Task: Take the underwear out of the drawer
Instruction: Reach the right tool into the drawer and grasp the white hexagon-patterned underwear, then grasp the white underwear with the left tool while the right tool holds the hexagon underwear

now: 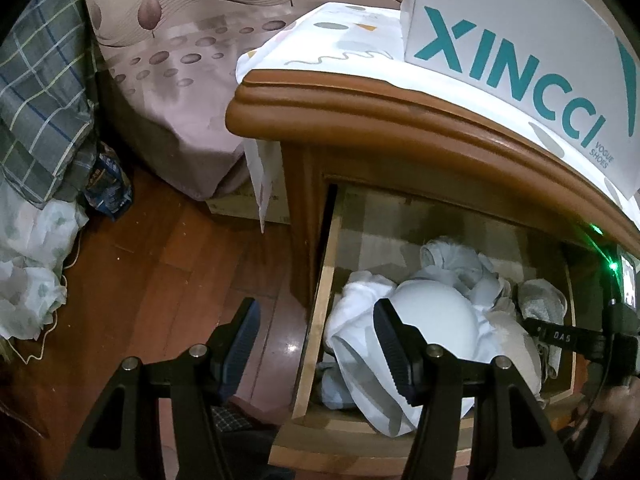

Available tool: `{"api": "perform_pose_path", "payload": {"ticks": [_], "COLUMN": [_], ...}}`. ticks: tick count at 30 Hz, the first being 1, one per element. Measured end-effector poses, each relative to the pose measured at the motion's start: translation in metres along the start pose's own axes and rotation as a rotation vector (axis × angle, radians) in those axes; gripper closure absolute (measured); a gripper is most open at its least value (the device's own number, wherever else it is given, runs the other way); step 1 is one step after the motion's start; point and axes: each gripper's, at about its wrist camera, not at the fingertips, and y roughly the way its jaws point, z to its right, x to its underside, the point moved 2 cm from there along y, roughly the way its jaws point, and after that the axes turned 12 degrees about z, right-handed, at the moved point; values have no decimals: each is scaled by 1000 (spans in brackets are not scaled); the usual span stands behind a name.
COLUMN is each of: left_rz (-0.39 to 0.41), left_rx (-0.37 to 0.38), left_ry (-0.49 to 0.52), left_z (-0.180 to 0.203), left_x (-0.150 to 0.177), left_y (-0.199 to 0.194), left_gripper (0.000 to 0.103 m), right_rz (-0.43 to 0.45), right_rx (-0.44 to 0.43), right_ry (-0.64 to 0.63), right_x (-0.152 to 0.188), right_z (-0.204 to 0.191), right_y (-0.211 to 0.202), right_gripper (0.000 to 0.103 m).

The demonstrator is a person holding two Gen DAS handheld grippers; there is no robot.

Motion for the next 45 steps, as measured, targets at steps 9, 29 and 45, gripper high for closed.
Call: {"api": "perform_pose_path", "payload": {"ticks": [9, 29, 45], "left_rz": [-37, -152, -284], "left_rx": [63, 178, 193], "left_ry": [-11, 89, 227], "left_z": [10, 57, 91], "left_x": [4, 20, 18], "left_y": [7, 21, 72], "left_gripper": [43, 40, 23], "right_rz": [51, 191, 150], "right_rx": [-28, -226, -301], "right_ry": [-30, -46, 21], "right_x": [10, 40, 42], "right_z": [12, 33, 30], "right_y": [-14, -77, -60], "right_gripper": [77, 79, 79]}}
